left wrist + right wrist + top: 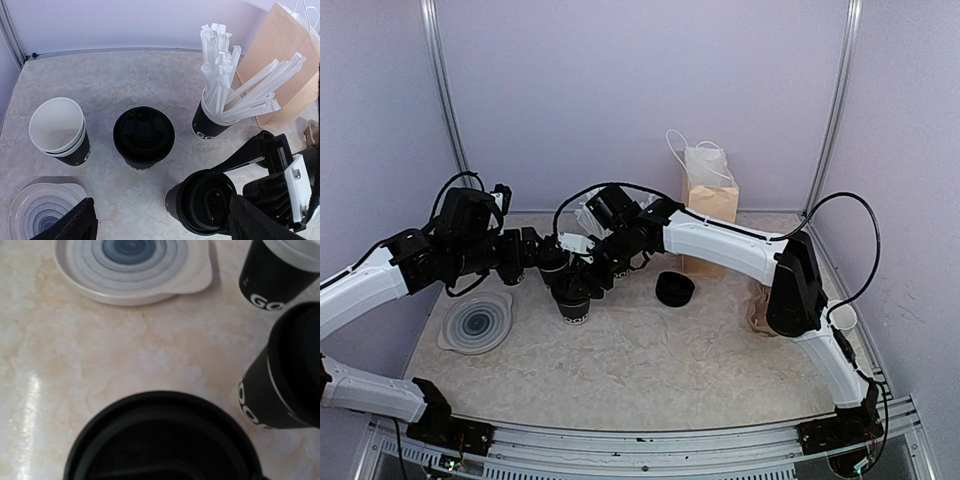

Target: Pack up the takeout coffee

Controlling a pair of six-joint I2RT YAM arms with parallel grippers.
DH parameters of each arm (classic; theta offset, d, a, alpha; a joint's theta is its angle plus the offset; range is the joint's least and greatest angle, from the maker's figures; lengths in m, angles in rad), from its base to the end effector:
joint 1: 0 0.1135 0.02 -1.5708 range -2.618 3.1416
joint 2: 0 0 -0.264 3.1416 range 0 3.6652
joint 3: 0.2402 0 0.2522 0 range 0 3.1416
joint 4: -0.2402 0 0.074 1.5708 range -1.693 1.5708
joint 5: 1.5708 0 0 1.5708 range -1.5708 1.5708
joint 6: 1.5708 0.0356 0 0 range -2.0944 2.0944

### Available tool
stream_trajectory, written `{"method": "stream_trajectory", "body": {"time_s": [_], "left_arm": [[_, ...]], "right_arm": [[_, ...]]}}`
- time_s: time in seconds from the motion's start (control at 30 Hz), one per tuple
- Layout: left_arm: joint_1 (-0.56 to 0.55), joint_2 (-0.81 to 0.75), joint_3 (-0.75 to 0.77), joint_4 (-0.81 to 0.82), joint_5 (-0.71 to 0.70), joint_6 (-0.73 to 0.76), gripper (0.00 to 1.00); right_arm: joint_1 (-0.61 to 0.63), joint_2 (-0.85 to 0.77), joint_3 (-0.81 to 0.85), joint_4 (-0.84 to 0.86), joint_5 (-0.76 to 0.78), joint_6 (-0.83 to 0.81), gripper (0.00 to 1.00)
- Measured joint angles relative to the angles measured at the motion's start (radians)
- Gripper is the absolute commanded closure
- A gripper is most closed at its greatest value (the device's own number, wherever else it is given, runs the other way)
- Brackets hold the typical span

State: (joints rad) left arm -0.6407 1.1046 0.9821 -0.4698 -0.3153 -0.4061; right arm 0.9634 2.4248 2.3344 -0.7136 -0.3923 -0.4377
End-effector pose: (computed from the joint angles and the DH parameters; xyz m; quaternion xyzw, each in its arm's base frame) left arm 0.2000 -0.1354 0.3187 0.0288 0.8744 -0.1120 0.4713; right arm 0.2985 0.4533 0.2476 -0.6421 0.6484 0.2699 0.3073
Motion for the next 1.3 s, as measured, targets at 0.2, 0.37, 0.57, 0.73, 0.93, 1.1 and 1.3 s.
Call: {"method": "stream_trajectory", "body": {"time_s": [0.2,0.37,0.57,0.73,0.93,1.1,1.3], "left_arm": [[0.000,-0.010,-0.007,-0.010,-0.005,-0.009,0.11],[0.000,-0.014,-0.008,-0.010,-0.003,-0.013,0.11],[0.000,-0.014,-0.008,-0.009,0.005,-0.013,0.08],[-0.001,-0.015,-0.008,0.019,0.016,-0.011,0.08],[-0.001,-0.005,0.000,0.036,0.032,-0.005,0.11],[-0.001,0.028,0.008,0.051,0.050,-0.006,0.12],[0.000,0.060,0.008,0.063,0.068,-0.013,0.12]], "right_arm": [[0.000,0.018,0.004,0.002,0.019,0.029,0.10],[0.000,0.018,0.006,0.001,0.002,0.052,0.06],[0.000,-0.023,-0.015,-0.014,-0.049,0.058,0.06],[-0.013,-0.224,-0.138,-0.025,-0.094,0.037,0.10],[-0.149,-0.534,-0.270,0.009,-0.182,0.039,0.24],[-0.377,-0.650,-0.360,0.089,-0.110,0.063,0.33],[-0.496,-0.655,-0.452,0.150,0.129,0.106,0.20]]}}
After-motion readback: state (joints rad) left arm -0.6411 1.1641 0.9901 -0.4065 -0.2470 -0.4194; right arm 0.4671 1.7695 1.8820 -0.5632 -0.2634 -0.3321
